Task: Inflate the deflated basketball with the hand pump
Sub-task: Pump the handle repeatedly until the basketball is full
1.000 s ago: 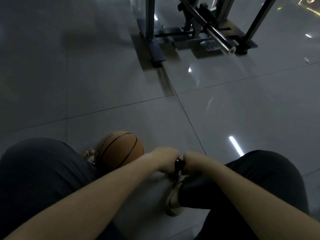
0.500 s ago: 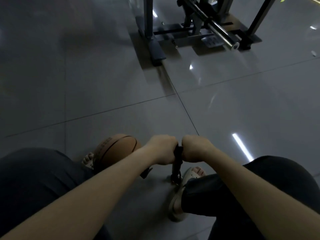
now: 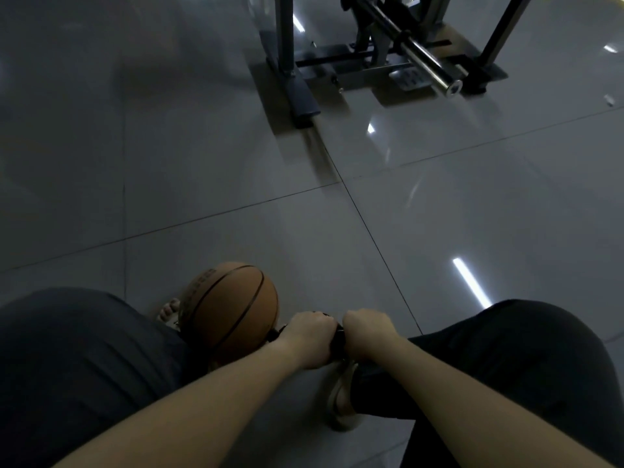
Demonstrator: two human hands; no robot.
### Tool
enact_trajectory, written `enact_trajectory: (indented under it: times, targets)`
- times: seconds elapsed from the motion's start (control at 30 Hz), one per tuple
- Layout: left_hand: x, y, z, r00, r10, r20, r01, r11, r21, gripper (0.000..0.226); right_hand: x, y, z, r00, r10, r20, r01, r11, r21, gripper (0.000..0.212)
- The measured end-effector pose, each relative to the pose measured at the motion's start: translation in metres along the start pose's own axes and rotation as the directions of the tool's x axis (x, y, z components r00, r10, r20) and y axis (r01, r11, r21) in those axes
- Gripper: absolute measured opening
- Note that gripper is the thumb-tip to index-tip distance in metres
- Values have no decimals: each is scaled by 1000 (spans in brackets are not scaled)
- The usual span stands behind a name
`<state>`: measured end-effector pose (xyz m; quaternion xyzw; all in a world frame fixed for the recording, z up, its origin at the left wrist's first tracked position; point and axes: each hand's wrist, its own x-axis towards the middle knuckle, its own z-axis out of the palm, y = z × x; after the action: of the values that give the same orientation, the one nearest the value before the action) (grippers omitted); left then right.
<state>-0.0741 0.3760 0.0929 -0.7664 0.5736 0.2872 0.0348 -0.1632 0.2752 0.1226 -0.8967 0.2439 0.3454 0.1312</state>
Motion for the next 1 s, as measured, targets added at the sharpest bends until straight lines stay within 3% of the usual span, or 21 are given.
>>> enact_trajectory:
  times: [0.13,0.23,0.43,0.53,0.7,0.83,1.0]
  targets:
    - [-4,11,-31,998,24,60,-30,995,96,19,-17,-1,-17,994,32,102,-39,997,69,18]
    - [-10,16,-78,1000,12,19,-13,999,50,12,-31,5,-64,991,26,130,-39,994,102,20]
    - [-23,11,-163,993,-54,-106,41,992,-123,40,-46,10,-154,999,6,48,-17,976,217,21]
    - [-15,11,-144,996,-49,-74,46,998,-38,40,-31,5,-128,999,29,46,-36,987,157,9]
    - [10,7,-94,996,-6,-83,9,999,38,27,-2,14,-77,998,65,-15,-64,996,56,22]
    - [18,3,-54,996,28,-79,-22,996,82,13,6,14,-37,996,81,-38,-80,996,42,17]
    - [15,7,-8,997,33,-63,-28,997,74,18,5,10,-4,997,69,-14,-69,997,39,16]
